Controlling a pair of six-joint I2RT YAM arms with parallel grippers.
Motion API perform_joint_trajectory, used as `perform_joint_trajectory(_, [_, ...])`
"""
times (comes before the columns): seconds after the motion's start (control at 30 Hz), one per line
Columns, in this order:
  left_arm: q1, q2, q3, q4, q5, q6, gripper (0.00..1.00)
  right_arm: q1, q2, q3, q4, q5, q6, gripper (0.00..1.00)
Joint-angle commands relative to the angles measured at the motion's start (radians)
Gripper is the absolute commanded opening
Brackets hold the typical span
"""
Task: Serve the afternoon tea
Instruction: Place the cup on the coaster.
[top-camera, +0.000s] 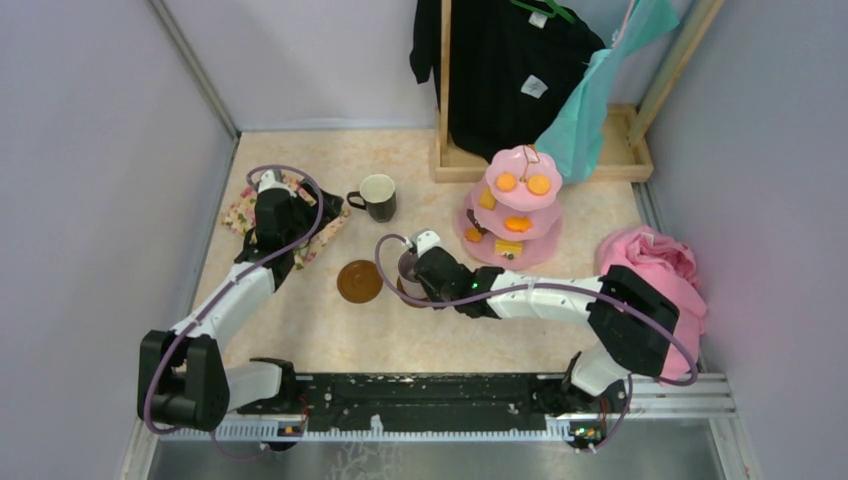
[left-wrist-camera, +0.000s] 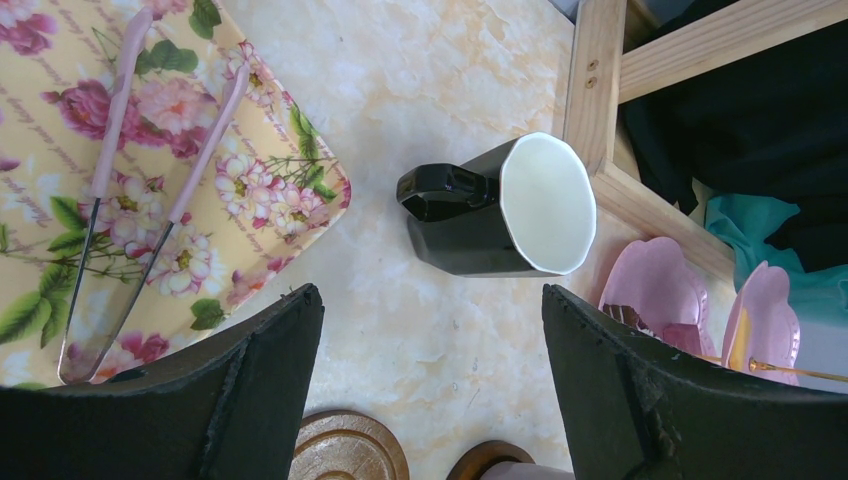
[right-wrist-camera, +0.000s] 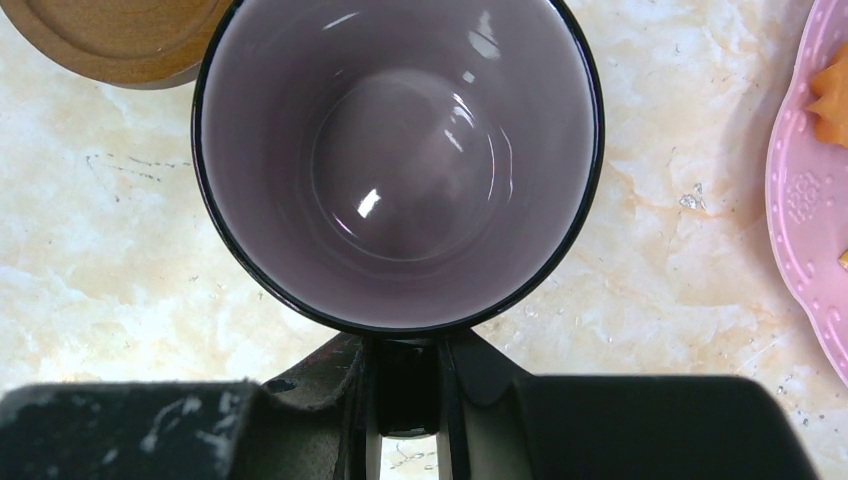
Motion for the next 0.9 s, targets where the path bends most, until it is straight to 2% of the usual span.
perform_joint_trajectory(0.0, [0.003,-0.006,-0.012,0.029,0.015,-0.005,0.86,0.017,-0.004,0.012,0.098,0.049,0.009,0.00])
perform_joint_trajectory(0.5, [0.003,-0.001,-0.009,0.026,0.015,-0.006,0.86,0.040,0.010,0.002,0.085,0.068,0.013,0.01])
perform_joint_trajectory(0.73, [0.003,0.008,-0.003,0.017,0.015,-0.008,0.87,0.045,0.004,0.001,0.066,0.088,0.019,0.14])
perform_joint_trajectory(0.87, [0.004,0.015,0.005,0.004,0.016,-0.008,0.87,0.045,0.000,-0.003,0.064,0.091,0.017,0.27])
